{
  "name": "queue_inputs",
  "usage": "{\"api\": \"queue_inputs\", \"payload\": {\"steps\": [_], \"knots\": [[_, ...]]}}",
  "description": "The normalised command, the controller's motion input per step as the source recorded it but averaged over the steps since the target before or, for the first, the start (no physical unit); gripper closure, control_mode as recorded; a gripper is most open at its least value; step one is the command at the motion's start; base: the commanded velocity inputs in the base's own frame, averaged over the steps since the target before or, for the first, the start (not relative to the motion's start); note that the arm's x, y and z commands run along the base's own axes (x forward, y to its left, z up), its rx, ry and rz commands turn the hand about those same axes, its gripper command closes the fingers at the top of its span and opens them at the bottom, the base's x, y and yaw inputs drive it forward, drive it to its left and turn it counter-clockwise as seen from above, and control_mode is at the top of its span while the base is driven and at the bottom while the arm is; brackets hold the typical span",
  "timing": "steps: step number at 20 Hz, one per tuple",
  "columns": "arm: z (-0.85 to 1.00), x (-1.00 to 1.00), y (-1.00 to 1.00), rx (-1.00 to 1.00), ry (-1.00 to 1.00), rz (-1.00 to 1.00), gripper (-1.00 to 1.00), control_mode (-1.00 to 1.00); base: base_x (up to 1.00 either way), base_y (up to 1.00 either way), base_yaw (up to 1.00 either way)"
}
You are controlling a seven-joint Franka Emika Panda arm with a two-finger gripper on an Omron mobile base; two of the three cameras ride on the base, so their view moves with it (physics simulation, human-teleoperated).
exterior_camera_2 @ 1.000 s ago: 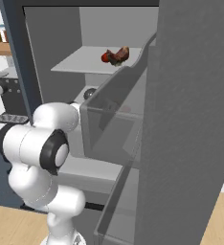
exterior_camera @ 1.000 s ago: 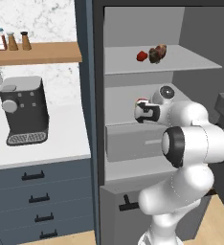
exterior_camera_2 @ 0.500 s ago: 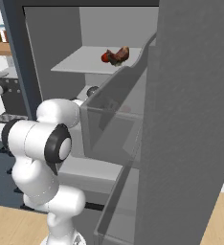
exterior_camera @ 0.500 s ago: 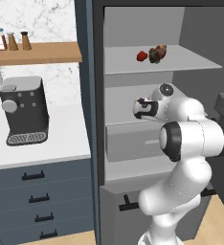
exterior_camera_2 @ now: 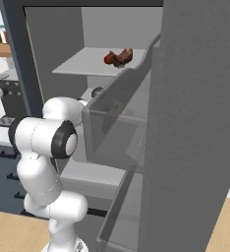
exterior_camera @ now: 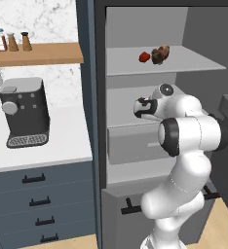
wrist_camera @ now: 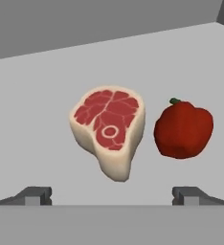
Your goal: Place one bell pepper and one steak in each tupperware on the nearby counter, to pack two identical lunches.
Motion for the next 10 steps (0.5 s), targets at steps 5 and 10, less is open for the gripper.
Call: {"api": "queue_inputs", "payload": {"steps": [5, 10], "knots": [[-0.18, 0.17, -0.03, 0.00, 0.00, 0.00, -1.00, -1.00, 0.00, 0.00, 0.00], [-0.29, 0.21, -0.07, 0.00, 0.00, 0.00, -1.00, -1.00, 0.00, 0.00, 0.00]]}}
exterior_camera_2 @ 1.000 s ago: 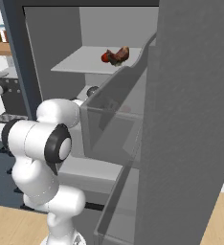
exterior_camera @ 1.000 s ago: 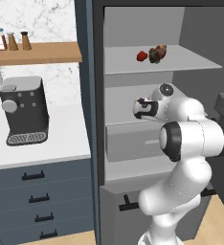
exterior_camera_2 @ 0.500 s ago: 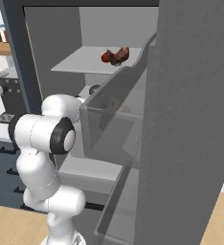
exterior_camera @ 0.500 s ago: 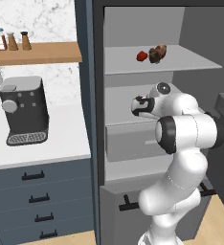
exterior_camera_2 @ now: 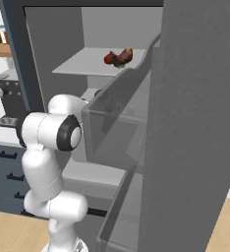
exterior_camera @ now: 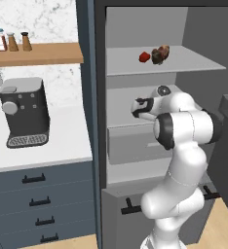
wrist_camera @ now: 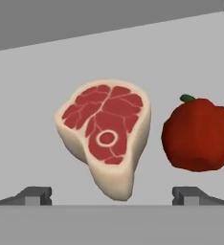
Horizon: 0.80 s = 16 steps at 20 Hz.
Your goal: Place one bell pepper and one steak in each tupperware on the nearby counter, to pack two identical lunches.
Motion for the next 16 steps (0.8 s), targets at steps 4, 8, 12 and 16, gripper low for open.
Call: {"api": "queue_inputs", "payload": {"steps": [4, 8, 12, 16], "knots": [[-0.12, 0.30, -0.03, 0.00, 0.00, 0.00, -1.00, -1.00, 0.00, 0.00, 0.00], [-0.04, 0.38, -0.06, 0.00, 0.00, 0.00, -1.00, -1.00, 0.00, 0.00, 0.00], [-0.23, 0.33, -0.02, 0.00, 0.00, 0.00, -1.00, -1.00, 0.00, 0.00, 0.00], [-0.34, 0.16, 0.00, 0.00, 0.02, 0.00, -1.00, -1.00, 0.00, 0.00, 0.00]]}}
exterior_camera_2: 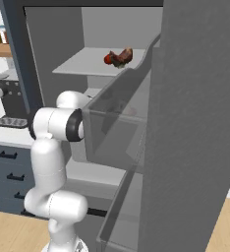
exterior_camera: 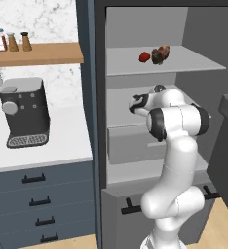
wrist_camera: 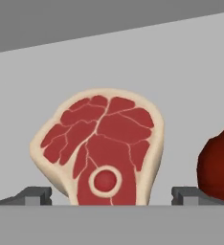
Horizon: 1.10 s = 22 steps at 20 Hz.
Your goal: Place one bell pepper and one steak in each tupperware on the nearby counter, to pack two identical lunches.
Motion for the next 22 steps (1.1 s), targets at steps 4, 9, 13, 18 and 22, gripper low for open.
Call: {"api": "queue_inputs", "payload": {"steps": [4, 9, 13, 18, 22], "knots": [[-0.02, 0.02, 0.00, 0.00, 0.00, 0.00, -1.00, -1.00, 0.00, 0.00, 0.00], [-0.26, 0.00, 0.28, 0.02, 0.03, 0.00, 1.00, -1.00, 0.00, 0.00, 0.00], [-0.08, 0.00, 0.00, 0.04, 0.00, 0.00, 1.00, -1.00, 0.00, 0.00, 0.00], [-0.05, -0.01, 0.00, 0.00, 0.00, 0.00, 1.00, -1.00, 0.00, 0.00, 0.00], [-0.11, -0.11, 0.00, 0.00, 0.00, 0.00, 1.00, -1.00, 0.00, 0.00, 0.00]]}}
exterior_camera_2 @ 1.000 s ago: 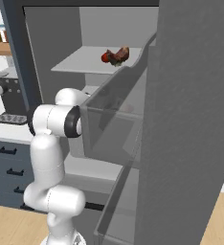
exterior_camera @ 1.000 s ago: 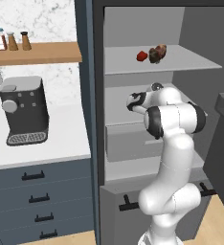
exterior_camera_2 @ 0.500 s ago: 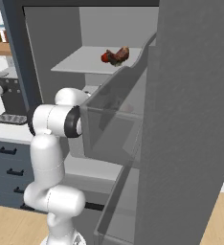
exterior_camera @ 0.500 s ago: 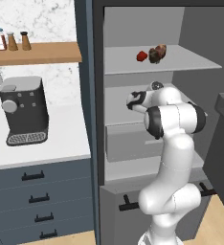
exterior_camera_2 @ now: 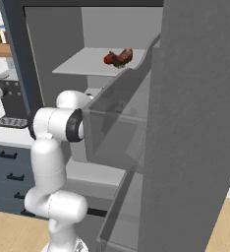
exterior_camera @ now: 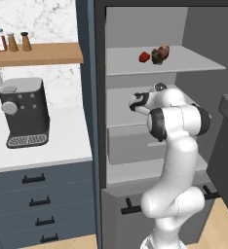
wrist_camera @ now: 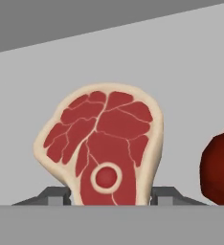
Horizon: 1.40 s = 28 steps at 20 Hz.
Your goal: Place one bell pepper and one steak in each tupperware on the nearby counter, to pack two identical lunches.
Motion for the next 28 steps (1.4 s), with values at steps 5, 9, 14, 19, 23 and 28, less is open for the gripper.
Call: {"api": "queue_inputs", "payload": {"steps": [5, 9, 14, 19, 23, 28], "knots": [[-0.01, -0.16, 0.00, 0.00, 0.00, 0.00, 1.00, -1.00, 0.00, 0.00, 0.00], [0.00, -0.12, 0.00, 0.00, -0.02, 0.00, 1.00, -1.00, 0.00, 0.00, 0.00], [0.10, -0.24, 0.00, 0.00, -0.06, 0.00, 1.00, -1.00, 0.00, 0.00, 0.00], [0.07, -0.21, 0.00, 0.00, -0.05, 0.00, 1.00, -1.00, 0.00, 0.00, 0.00], [0.12, -0.23, 0.00, 0.00, -0.02, 0.00, 1.00, -1.00, 0.00, 0.00, 0.00], [0.30, -0.46, 0.00, 0.00, -0.01, 0.00, 1.00, -1.00, 0.00, 0.00, 0.00]]}}
